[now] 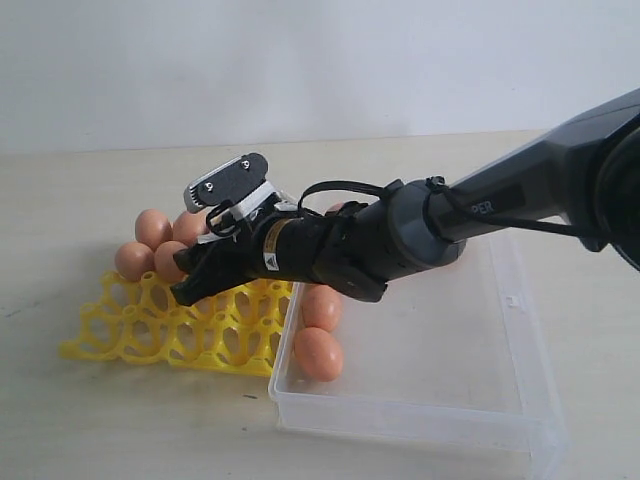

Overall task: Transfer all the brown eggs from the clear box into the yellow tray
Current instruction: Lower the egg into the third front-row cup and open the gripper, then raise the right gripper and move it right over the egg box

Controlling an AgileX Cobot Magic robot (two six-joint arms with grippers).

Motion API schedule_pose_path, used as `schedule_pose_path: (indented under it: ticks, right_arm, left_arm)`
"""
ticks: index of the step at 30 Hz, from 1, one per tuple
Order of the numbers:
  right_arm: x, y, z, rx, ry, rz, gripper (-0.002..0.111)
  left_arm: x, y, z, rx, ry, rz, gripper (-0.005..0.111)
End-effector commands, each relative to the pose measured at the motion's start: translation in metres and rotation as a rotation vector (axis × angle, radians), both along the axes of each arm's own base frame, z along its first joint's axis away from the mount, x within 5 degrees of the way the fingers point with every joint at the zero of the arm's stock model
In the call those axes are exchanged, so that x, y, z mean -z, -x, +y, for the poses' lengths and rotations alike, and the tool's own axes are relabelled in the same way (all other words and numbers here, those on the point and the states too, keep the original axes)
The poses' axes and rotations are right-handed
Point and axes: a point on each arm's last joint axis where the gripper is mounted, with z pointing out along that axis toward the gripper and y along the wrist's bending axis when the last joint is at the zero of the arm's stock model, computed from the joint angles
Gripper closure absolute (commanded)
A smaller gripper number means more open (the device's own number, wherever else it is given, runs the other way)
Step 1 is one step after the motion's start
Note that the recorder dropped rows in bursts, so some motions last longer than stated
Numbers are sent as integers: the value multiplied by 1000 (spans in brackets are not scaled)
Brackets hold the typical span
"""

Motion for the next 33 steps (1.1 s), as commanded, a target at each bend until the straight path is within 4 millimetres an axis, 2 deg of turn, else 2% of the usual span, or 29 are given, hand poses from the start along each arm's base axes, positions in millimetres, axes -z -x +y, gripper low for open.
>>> schedule_pose_path:
  ticks: [1,10,19,25,27,29,30,32,33]
  right_arm:
    - [-2,-1,1,2,1,-11,48]
    - [-13,-8,6,15,-7,-30,48]
    - [-12,-10,4,43,11,-5,48]
    - [-29,-10,3,66,-23,-12,50]
    - [-37,-10,1,90,-29,-2,58]
    - [-46,-10,-1,105,-16,7,73]
    - [-52,-9,-3,114,-4,10,86]
    - [-62,-7,-6,122,3,7,104]
    - [-68,-7,-7,128,10,7,108]
  left_arm:
    - [-2,0,0,4,6,-16,107]
    - [-2,0,0,4,6,-16,107]
    - [-2,0,0,4,6,-16,107]
    - [-2,0,0,4,6,-16,107]
    - [-2,0,0,4,6,-16,107]
    - [-2,0,0,4,6,-16,107]
    - [-2,0,0,4,6,-16,107]
    - [-2,0,0,4,6,-16,107]
    - [-2,0,0,4,6,-16,107]
